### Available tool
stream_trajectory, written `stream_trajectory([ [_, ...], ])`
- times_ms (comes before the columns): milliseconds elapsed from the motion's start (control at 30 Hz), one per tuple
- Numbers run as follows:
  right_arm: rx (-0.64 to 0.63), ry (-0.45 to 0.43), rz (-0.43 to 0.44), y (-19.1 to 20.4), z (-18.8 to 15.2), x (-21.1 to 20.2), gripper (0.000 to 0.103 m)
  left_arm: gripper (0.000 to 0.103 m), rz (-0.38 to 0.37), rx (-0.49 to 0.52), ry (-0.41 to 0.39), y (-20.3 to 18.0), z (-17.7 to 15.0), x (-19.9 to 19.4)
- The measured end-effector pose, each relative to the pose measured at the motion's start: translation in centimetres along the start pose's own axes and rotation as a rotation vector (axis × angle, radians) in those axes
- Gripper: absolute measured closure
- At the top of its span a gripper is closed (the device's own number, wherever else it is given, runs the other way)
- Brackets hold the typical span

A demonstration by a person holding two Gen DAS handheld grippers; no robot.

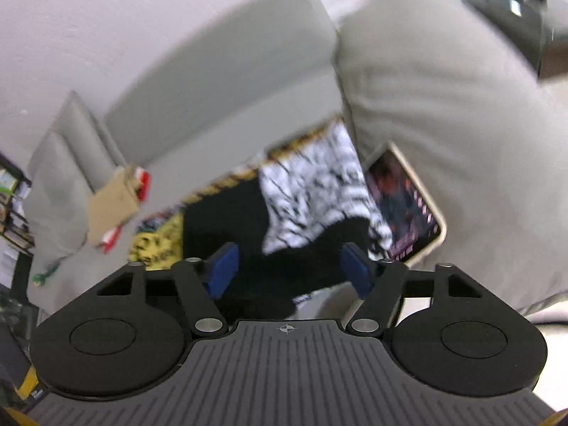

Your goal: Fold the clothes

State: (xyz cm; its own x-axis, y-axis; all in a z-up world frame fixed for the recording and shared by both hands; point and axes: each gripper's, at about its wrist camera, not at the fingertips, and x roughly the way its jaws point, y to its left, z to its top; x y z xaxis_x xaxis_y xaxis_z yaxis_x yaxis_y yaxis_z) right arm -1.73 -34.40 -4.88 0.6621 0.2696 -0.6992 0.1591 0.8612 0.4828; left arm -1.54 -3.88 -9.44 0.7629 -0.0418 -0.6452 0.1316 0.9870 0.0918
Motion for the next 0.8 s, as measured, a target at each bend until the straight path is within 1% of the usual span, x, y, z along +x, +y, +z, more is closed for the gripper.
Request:
stream_trajectory([
  [33,0.009,-0.010,0.019,0.2,-0.2,-1.0,0.015,0.039,-0.004,0.009,-0.010,-0.3,-0.1,-0.4],
  [67,0.023,-0.022,0.029,0.4,-0.5,-1.8,0.012,0.038,-0.010,0.011,-0.014,-0.5,-0.3,-0.6],
  [133,0.048,-0.031,0.029,0.3,-1.1,-2.6,0.012,0.035,-0.029,-0.003,-0.002,-0.6,-0.8,-0.5],
  [167,0.063,-0.028,0.030,0.2,-1.4,-2.7,0.012,0.032,-0.037,-0.012,0.008,-0.6,-1.1,-0.4],
  [300,0.144,-0.035,0.041,-1.3,-2.8,-1.7,0.012,0.031,-0.041,-0.053,0.079,0.1,-2.8,0.7],
  [333,0.168,-0.040,0.036,-1.9,-3.2,-1.2,0.013,0.031,-0.037,-0.060,0.099,0.4,-3.2,1.0],
  [400,0.220,-0.039,0.028,-3.2,-3.8,0.0,0.018,0.031,-0.037,-0.069,0.126,0.8,-3.9,1.6],
  [467,0.287,-0.017,0.035,-4.7,-4.3,1.6,0.029,0.031,-0.035,-0.079,0.136,1.1,-4.3,2.0],
  [567,0.372,0.009,0.079,-6.2,-4.7,3.9,0.029,0.031,-0.017,-0.105,0.149,1.7,-4.2,3.0],
  [667,0.402,0.018,0.065,-6.8,-4.7,6.4,0.029,0.031,-0.015,-0.123,0.161,1.8,-4.0,4.2],
  [800,0.443,0.067,0.045,-7.6,-4.7,10.8,0.029,0.031,-0.017,-0.121,0.188,1.4,-4.3,5.5],
])
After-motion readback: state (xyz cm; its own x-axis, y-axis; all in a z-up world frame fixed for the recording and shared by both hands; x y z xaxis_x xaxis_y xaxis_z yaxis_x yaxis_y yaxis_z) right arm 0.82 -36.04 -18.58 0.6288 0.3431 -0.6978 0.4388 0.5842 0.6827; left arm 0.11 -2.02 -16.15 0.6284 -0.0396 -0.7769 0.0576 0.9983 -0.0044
